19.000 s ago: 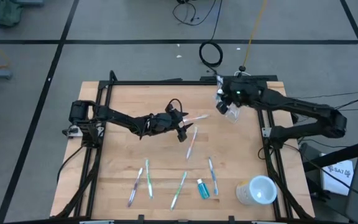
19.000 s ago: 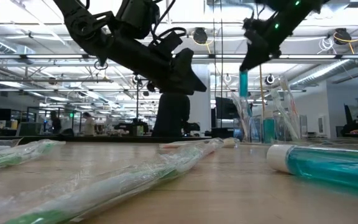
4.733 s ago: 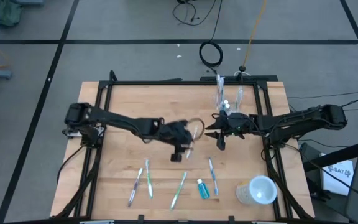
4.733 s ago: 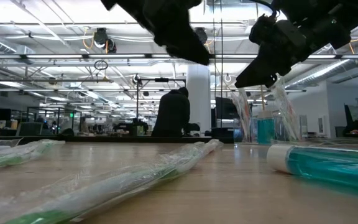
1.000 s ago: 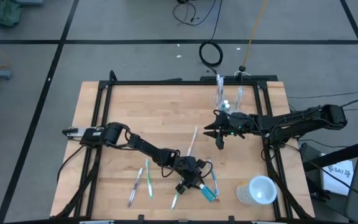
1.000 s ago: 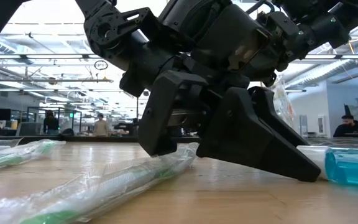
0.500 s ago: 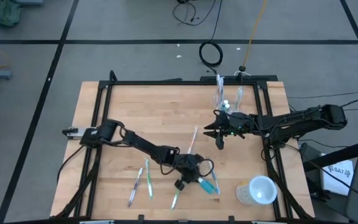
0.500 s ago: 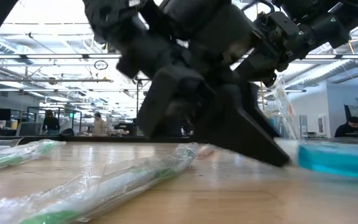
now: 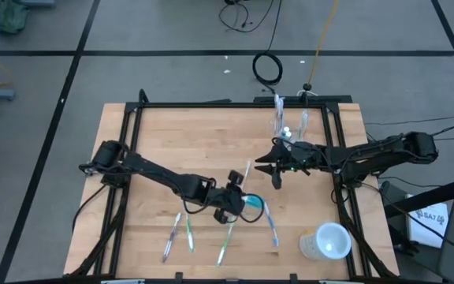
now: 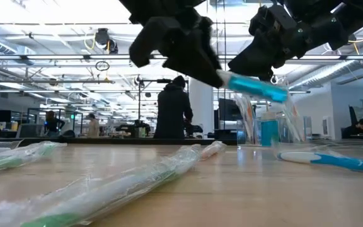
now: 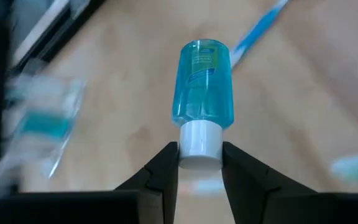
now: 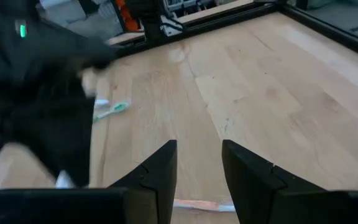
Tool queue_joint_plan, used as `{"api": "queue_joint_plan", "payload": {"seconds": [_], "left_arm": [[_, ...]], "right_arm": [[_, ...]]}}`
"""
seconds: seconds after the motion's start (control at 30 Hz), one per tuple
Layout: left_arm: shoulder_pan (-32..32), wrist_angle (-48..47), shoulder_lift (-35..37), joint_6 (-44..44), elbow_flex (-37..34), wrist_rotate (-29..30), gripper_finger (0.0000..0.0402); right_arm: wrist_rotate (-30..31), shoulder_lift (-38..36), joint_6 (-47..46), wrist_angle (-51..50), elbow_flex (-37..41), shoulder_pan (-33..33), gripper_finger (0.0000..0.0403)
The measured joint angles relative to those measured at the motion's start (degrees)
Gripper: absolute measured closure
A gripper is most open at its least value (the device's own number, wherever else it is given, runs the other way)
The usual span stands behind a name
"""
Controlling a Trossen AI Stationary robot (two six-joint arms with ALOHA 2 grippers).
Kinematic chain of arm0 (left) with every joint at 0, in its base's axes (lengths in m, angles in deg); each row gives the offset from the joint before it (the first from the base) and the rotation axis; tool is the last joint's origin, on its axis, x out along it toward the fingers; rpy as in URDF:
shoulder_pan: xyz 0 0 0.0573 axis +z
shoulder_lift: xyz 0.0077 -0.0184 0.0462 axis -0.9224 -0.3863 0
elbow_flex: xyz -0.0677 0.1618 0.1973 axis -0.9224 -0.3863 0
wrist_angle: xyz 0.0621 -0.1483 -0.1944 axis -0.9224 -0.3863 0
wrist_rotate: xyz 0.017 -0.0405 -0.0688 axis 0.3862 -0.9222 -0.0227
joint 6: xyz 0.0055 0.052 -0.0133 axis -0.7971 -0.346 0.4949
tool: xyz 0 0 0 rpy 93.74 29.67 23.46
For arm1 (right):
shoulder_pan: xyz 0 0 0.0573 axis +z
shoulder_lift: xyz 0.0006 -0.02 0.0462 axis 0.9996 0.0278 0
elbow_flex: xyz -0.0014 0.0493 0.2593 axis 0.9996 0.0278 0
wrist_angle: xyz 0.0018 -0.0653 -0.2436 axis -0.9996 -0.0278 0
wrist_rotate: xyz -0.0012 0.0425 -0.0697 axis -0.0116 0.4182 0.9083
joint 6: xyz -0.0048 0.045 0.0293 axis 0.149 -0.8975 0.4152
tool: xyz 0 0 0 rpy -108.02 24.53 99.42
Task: Pick & Place toothbrushing station
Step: Put the blue mouthwash into the transparent organizer
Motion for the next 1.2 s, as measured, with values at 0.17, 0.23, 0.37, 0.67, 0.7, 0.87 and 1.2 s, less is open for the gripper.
{"api": "queue_joint_plan", "payload": {"seconds": [0.17,0.23,0.37,0.67,0.7,0.87,1.2], "left_arm": [[0.1,-4.0,2.0,0.9,0.0,4.7,0.0295],[0.0,-4.6,2.0,-0.2,0.0,4.8,0.0295],[-0.1,-5.3,2.0,-7.7,0.0,8.6,0.0295],[0.5,0.3,2.0,-30.8,0.0,24.1,0.0293],[0.7,0.7,2.0,-32.9,0.0,24.0,0.0292],[1.5,1.9,2.0,-37.0,0.0,23.8,0.0292],[1.7,8.0,2.0,-45.2,0.0,24.5,0.0291]], "right_arm": [[0.1,0.0,4.2,0.6,0.0,1.4,0.0272],[0.1,0.1,3.2,0.7,0.0,2.0,0.0261],[-0.1,0.1,2.8,0.9,0.0,2.9,0.0233],[-6.3,4.5,1.3,3.8,0.0,2.7,0.0197],[-6.2,5.0,1.6,5.0,0.0,2.7,0.0196],[-7.8,6.8,1.7,8.5,0.0,2.0,0.0195],[-9.2,6.9,-0.3,9.0,0.0,-0.9,0.0204]]}}
